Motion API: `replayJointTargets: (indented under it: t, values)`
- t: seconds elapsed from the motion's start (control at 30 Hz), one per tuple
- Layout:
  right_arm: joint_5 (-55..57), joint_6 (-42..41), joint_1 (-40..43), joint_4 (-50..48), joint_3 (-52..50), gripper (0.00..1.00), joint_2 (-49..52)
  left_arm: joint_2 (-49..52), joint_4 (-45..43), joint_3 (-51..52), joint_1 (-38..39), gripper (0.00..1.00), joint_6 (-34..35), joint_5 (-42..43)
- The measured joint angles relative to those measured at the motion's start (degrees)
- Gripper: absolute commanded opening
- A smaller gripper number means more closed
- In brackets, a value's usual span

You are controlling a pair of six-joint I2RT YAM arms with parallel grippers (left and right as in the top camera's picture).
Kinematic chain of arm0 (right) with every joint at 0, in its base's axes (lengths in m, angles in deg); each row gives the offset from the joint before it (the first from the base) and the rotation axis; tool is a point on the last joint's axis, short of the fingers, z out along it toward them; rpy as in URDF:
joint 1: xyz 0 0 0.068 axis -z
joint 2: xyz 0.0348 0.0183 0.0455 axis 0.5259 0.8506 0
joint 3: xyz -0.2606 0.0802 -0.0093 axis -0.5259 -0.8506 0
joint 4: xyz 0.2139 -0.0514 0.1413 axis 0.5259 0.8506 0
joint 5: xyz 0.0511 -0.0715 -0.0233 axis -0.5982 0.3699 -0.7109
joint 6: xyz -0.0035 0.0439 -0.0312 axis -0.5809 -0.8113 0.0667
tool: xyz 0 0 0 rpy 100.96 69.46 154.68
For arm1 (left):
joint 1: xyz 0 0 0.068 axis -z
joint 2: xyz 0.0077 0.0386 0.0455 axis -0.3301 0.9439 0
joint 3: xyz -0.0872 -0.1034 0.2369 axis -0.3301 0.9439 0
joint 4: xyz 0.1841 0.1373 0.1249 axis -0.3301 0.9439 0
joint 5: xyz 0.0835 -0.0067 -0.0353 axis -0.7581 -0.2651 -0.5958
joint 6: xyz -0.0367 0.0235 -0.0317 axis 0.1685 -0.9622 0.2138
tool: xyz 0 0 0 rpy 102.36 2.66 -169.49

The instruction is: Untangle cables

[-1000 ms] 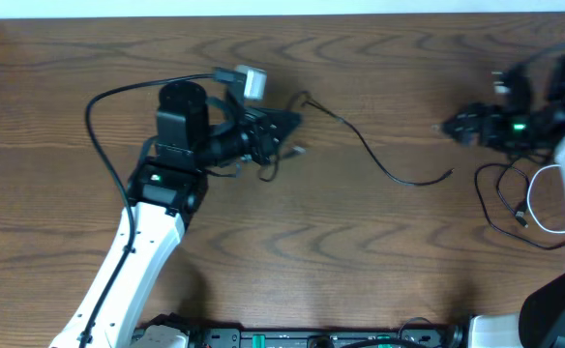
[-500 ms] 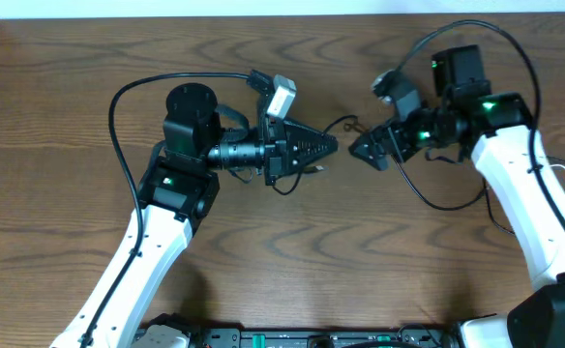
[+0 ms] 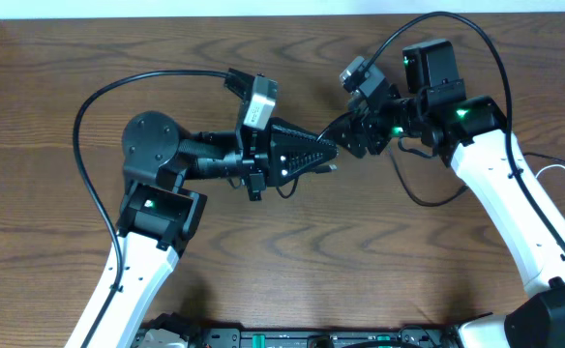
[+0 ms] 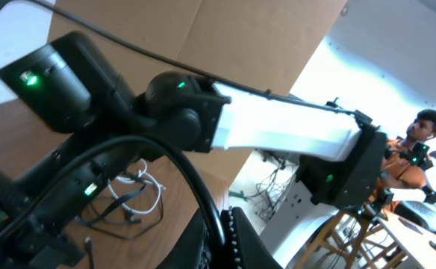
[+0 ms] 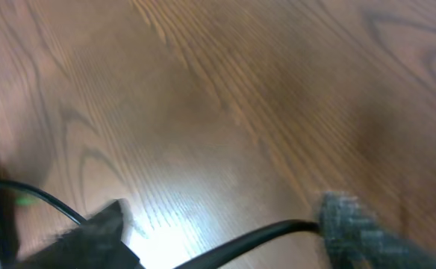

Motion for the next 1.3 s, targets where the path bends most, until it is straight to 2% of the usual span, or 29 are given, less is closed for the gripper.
replayJointTargets:
  t: [0.1,0.2,0.37,0.53,0.63,0.77,0.87,1.0,1.07,1.17,1.3]
  values:
    - [-0.07,0.07,0.0,-0.42,0.0,0.42,0.0,-0.81,-1.49,0.0,-0.02,0.08,2.03,-0.02]
    - [-0.04,0.22,0.0,-0.44,0.0,0.15,0.0,-0.85,-1.95,0.0,-0.02,0.08,2.64,-0.02]
    - [0.2,0.04,0.0,-0.15,0.0,0.01,0.0,-0.87,-2.12,0.0,-1.92,0.08,3.3,-0.02]
    - [-0.35,-0.9,0.0,0.68,0.0,0.01,0.02,-0.7,1.84,-0.02,-5.6,0.08,2.73,-0.26]
    - [-2.97,-1.51,0.0,0.96,0.0,0.01,0.04,0.09,9.73,-0.28,-6.91,0.08,1.09,-2.62]
    - [-8.55,-1.79,0.0,1.25,0.0,0.01,0.04,2.62,22.12,-0.33,-7.43,0.08,-1.44,-11.13]
    - [-13.42,-1.92,0.0,1.18,0.0,0.01,0.04,5.14,30.97,-0.24,-7.43,0.08,-3.28,-20.5]
    - [-17.05,-1.92,0.0,0.66,0.0,0.01,0.04,6.75,34.73,-0.24,-7.5,0.08,-4.74,-25.22]
    - [-18.14,-2.19,0.0,-0.66,0.0,0.01,0.04,7.04,36.44,-0.24,-7.5,0.39,-5.86,-26.62]
    - [-18.14,-3.96,0.02,-4.37,0.0,0.01,0.07,7.06,39.5,-0.24,-7.5,0.48,-7.34,-27.34]
    - [-14.27,-10.29,0.63,-11.21,0.0,0.01,0.07,7.13,45.2,-0.26,-7.5,0.6,-11.26,-27.65]
